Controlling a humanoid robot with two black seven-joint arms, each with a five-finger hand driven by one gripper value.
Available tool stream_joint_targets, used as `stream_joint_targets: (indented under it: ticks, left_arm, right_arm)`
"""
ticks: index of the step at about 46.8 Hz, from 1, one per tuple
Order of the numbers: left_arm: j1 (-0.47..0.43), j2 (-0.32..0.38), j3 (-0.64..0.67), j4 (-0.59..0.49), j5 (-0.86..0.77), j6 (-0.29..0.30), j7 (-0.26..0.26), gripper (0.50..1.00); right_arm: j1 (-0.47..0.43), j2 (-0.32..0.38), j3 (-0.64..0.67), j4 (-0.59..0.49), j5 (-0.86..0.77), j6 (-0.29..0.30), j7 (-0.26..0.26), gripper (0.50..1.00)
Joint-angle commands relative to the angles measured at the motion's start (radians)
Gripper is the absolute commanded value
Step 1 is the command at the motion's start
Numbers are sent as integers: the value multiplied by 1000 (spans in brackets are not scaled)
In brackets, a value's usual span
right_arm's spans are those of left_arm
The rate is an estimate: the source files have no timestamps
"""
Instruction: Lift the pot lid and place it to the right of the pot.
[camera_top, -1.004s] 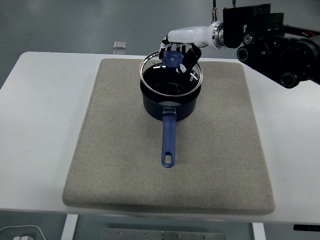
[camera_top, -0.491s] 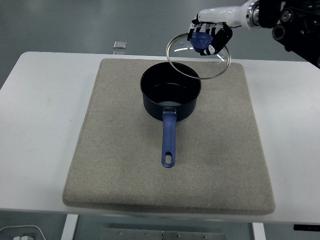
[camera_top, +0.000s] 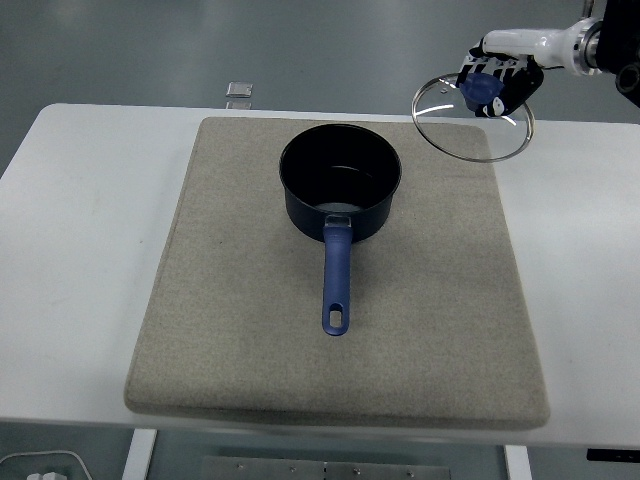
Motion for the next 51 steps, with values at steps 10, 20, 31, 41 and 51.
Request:
stream_joint_targets:
  ticks: [10, 20, 31, 41, 51]
  left_arm:
    - [0, 0, 0, 1, 0, 0, 0, 1000]
    - [0, 0, 0, 1, 0, 0, 0, 1000]
    - [0, 0, 0, 1, 0, 0, 0, 1000]
    - [0, 0, 0, -1, 0, 0, 0, 1000]
    - [0, 0, 0, -1, 0, 0, 0, 1000]
  right_arm:
    - [-73, 6, -2, -10, -2, -46, 0, 500]
    - [-108, 20, -10, -10, -2, -69, 0, 500]
    - [-118, 47, -53, -10, 1, -101, 0, 500]
    - [-142, 59, -54, -10, -2, -102, 0, 500]
    - [-144, 66, -53, -10, 13, -132, 0, 545]
